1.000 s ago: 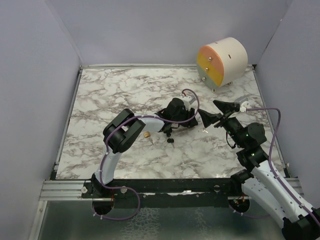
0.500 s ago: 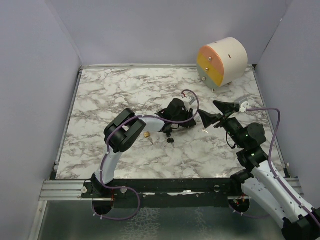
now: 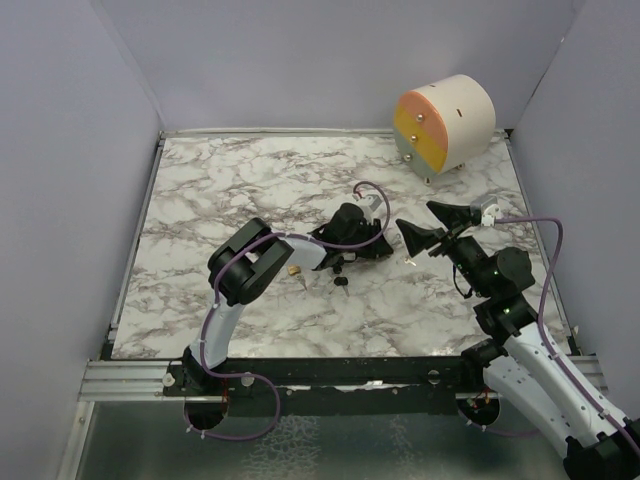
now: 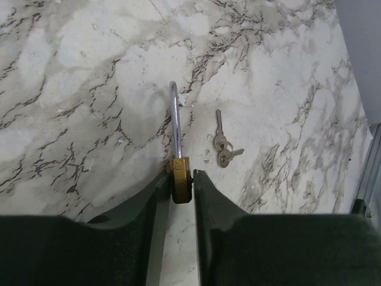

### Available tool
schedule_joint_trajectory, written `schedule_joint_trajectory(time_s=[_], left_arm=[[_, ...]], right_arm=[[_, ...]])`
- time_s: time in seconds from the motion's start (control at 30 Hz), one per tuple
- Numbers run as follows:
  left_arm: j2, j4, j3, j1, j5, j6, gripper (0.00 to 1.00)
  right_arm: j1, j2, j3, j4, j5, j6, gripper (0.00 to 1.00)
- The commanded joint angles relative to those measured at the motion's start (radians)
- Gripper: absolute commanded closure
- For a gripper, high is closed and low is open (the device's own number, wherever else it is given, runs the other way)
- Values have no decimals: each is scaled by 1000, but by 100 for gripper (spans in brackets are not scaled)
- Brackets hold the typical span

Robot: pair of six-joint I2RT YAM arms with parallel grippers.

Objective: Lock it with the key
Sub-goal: Place the lock at the center of the board.

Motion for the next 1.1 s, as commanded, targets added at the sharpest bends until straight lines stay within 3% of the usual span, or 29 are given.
schedule_joint_trajectory(time_s=[0.0,0.07,0.33,0.5,0.57,0.7,0.87,1.0,1.03,1.07], left_arm=[[-32,35,-54,-5,-56,-56,58],[-42,35,-64,-5,-64,-56,51],[-95,33,-104,-10,-108,-59,48],[-143,16,-124,-9,-149,-41,45],[-166,14,-129,-9,-155,-32,44],[-239,11,-150,-9,-186,-3,44],[-368,-37,-180,-9,-295,100,42],[-474,-74,-213,-9,-374,178,38],[-500,-79,-223,-9,-399,197,36],[-521,-89,-236,-9,-424,215,34]], right_arm=[[2,-13,-12,28,-27,8,15],[2,-13,-12,29,-27,9,15],[2,-2,-9,35,-28,10,14],[2,-1,-7,41,-3,19,8],[2,-2,-7,52,36,59,1],[2,0,-12,81,205,185,0],[2,39,24,-38,422,381,0],[2,80,-46,124,421,301,27],[2,100,-53,144,410,273,26],[1,128,-7,97,398,256,17]])
